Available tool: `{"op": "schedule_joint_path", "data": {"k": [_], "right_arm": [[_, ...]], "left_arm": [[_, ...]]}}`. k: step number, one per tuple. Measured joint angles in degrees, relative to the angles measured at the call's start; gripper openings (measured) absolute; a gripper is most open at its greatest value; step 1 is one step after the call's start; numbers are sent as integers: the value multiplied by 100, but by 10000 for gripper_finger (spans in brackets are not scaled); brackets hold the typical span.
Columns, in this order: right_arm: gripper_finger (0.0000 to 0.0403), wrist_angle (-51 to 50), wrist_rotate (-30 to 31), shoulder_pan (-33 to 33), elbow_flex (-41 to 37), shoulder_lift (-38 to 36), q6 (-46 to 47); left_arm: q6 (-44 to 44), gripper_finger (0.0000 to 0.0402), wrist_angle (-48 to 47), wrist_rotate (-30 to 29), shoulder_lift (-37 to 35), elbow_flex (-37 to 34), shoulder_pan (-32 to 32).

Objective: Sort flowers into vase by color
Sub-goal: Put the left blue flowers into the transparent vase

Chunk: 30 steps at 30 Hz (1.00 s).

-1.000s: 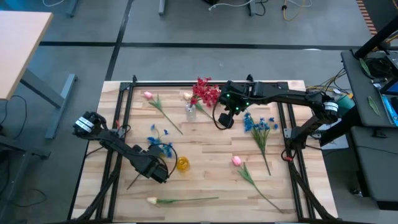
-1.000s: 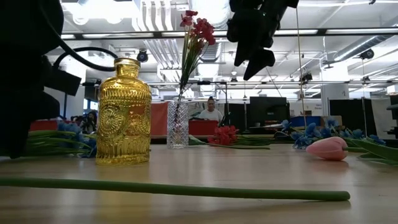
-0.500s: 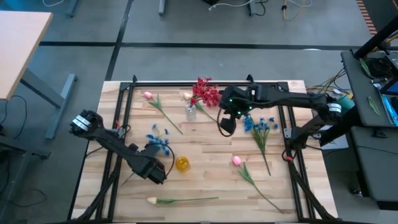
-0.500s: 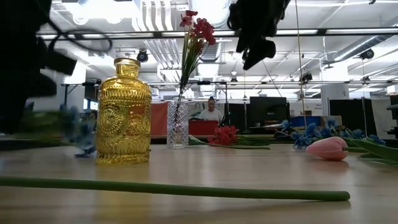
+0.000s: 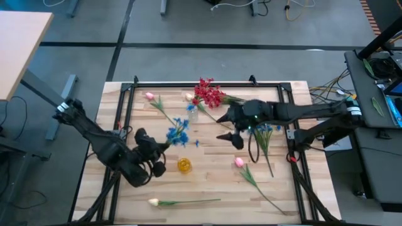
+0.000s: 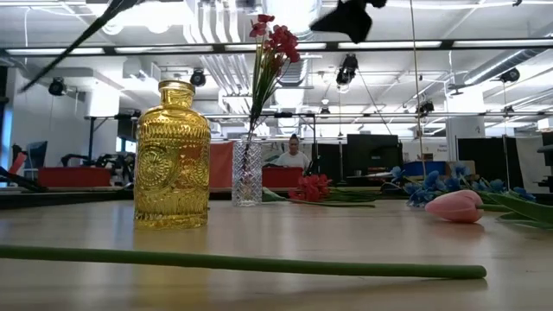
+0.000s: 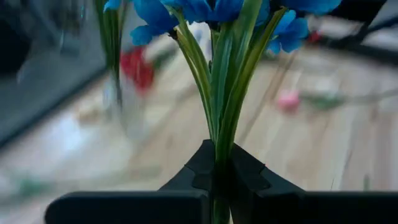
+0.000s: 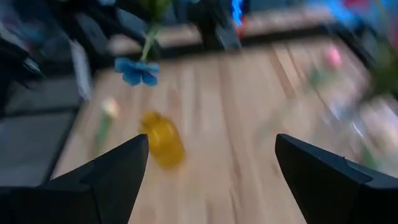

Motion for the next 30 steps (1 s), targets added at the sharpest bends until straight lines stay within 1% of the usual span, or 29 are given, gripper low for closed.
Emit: {"op": "schedule_joint_path", "data": {"k": [2, 4, 5, 6, 8, 10, 11, 12, 14, 17, 19, 23, 28, 30], "right_arm": [[341, 955, -37, 114, -368, 19, -137], [341, 1896, -52, 195, -693, 122, -178], [341, 2345, -53, 218, -826, 199, -173], [341, 2753, -53, 241, -941, 290, -141], [341, 3324, -85, 259, -1070, 497, -54], [341, 3726, -297, 262, -1118, 704, -9], [341, 3897, -388, 268, -1134, 801, 41], [341, 4097, -465, 290, -1141, 898, 64], [341, 4648, -491, 394, -1203, 1093, -11], [341, 5749, -441, 651, -1322, 1428, -379], [341, 6228, -396, 785, -1335, 1617, -562], [341, 6437, -156, 828, -1235, 1820, -606], [341, 6431, -147, 804, -988, 2000, -568], [341, 6448, -147, 801, -880, 2050, -604]], "left_arm": [[877, 4, 648, -234, -124, 63, 52], [1904, 4, 1466, -179, -192, 71, 112], [2460, 4, 1988, -18, -210, 59, 146], [3047, 4, 2539, 301, -218, 44, 192], [4100, 4, 3572, 1323, -197, -22, 317], [4888, 4, 4434, 2229, -109, -93, 455], [5123, 4, 4682, 2492, -70, -135, 521], [5282, 4, 4849, 2612, -35, -186, 591], [5435, 4, 5101, 2604, 28, -309, 754], [5381, 4, 5271, 2553, 143, -561, 1001], [5283, 4, 5405, 2569, 199, -758, 1138], [5042, 4, 5495, 2623, 194, -958, 1261], [5017, 4, 5874, 2639, 207, -1197, 1277], [5004, 4, 5888, 2639, 217, -1231, 1289]]}}
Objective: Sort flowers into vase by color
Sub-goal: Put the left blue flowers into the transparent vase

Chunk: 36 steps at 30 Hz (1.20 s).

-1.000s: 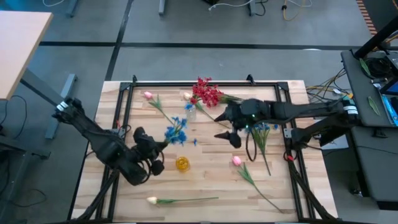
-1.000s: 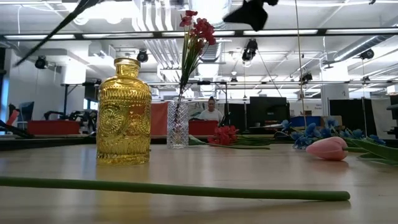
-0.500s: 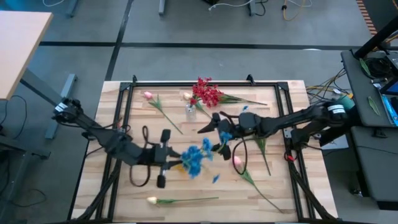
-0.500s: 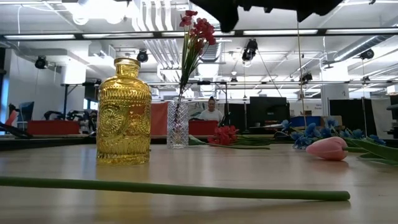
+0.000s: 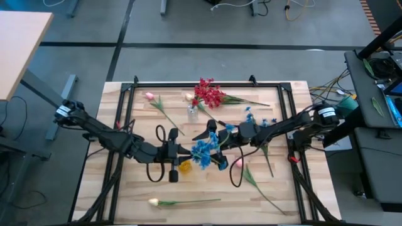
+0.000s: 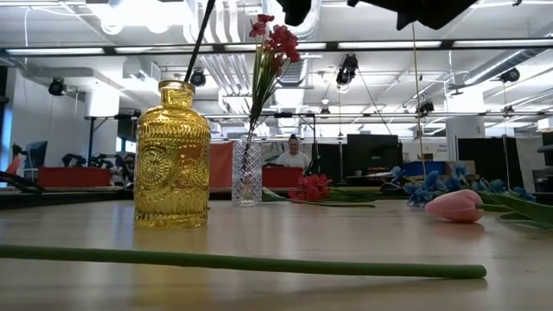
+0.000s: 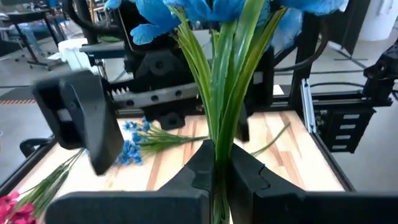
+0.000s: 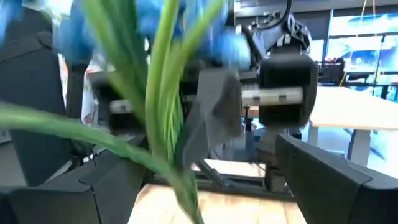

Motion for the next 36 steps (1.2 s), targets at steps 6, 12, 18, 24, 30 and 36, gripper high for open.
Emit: {"op": "schedule_joint_path", "data": {"k": [6, 12, 18, 24, 30, 36], "right_arm": [[341, -46, -207, 0, 187, 0, -87], [338, -539, -207, -42, 432, 1, 55], [256, -983, -23, -55, 734, 4, 32], [61, -1043, -16, -167, 752, -8, -87], [19, -1840, -6, -519, 774, -206, -125], [12, -2867, -5, -1250, 776, -767, -416]], "left_arm": [[-10, 4, -7, -157, 7, -16, 20], [-5, 4, 92, -233, 53, -19, 156], [-11, 13, 153, -229, 151, -21, 244], [-25, 81, -73, -273, -4, -21, 269], [-25, 204, -1041, -526, -351, -21, 491], [-106, 300, -1931, -1258, -634, -188, 1142]]}}
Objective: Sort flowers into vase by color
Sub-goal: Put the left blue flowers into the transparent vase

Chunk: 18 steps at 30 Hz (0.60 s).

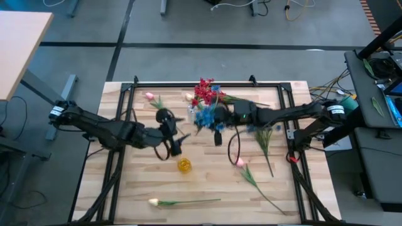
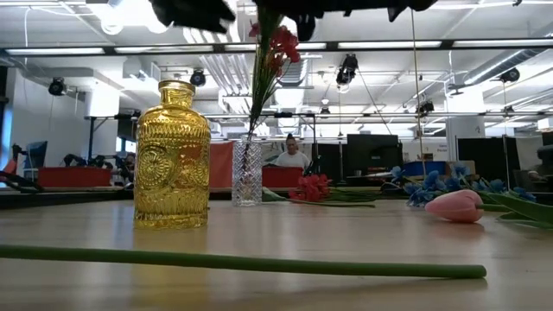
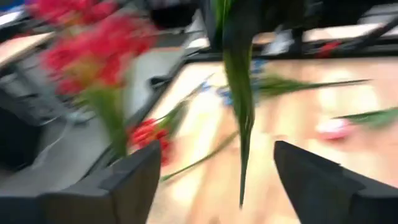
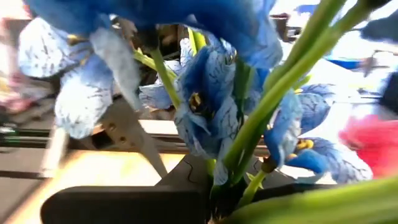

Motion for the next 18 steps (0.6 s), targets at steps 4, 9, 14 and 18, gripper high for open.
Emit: {"op": "schedule_joint_path", "data": {"k": [4, 9, 14, 18], "right_arm": [[13, -91, 6, -534, 2, -326, -261], [13, -339, -353, -947, 211, -529, 82], [13, -666, -696, -907, 441, -531, 239], [13, -816, -655, -873, 466, -526, 166]], "left_arm": [[-7, 333, 213, -58, -392, -568, 641], [-92, 337, 1361, 1536, -1072, -1703, 1395], [23, 332, 3081, 2715, -1586, -2908, 1877], [544, 332, 3827, 2295, -1597, -3486, 1973]]}}
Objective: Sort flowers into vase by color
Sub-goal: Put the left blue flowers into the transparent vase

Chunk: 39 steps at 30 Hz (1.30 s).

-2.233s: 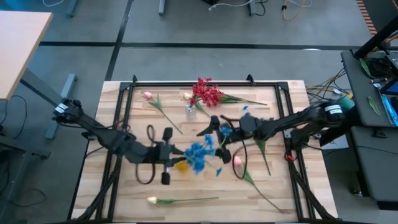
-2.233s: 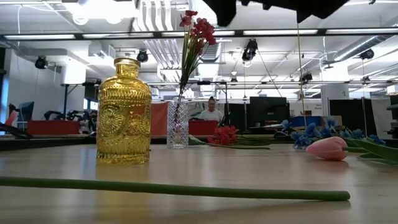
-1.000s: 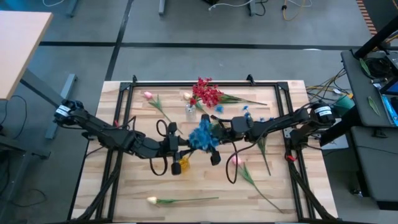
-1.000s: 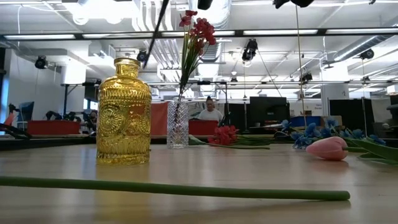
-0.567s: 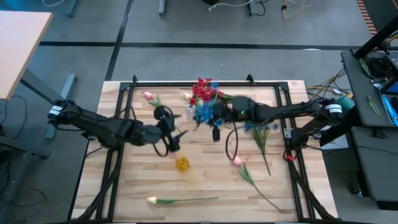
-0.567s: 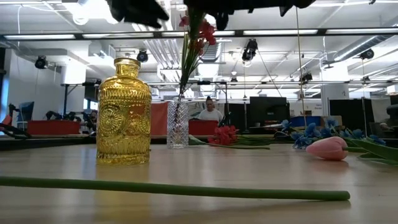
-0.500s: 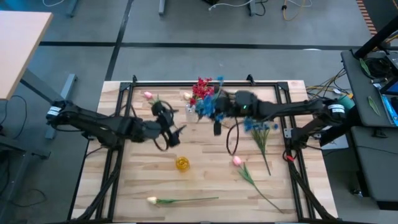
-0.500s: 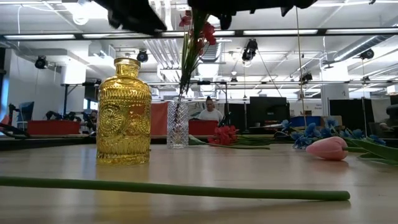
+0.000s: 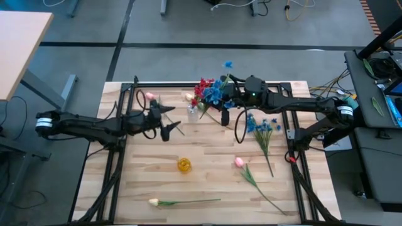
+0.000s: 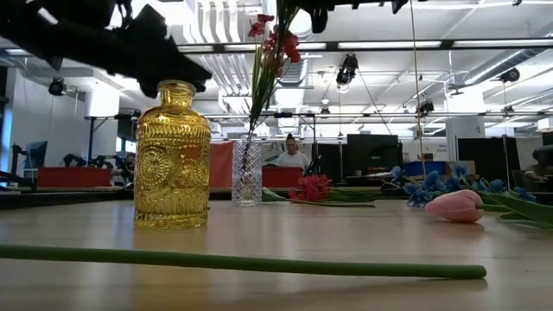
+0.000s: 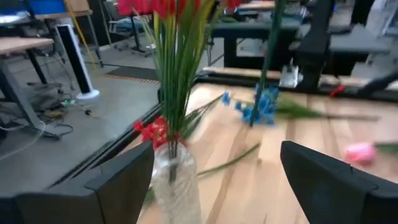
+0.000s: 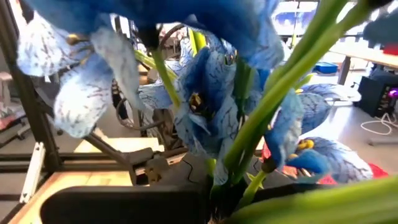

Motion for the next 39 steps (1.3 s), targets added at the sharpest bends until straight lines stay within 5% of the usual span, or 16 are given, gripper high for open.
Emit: {"op": "schedule_joint_path", "data": {"k": [7, 17, 26, 39], "right_arm": [[13, -127, 45, 9, -4, 27, -176], [13, -97, 49, 9, -13, 310, -168], [13, -42, 49, 9, -11, 322, -174], [13, -106, 49, 7, -11, 315, -237]], "left_arm": [[365, 332, 273, 273, 398, -302, 243], [437, 332, 1860, 1203, 1247, -712, 1006], [306, 332, 2419, 153, 1847, -653, 1046], [-60, 332, 2614, 1065, 2098, -495, 1046]]}}
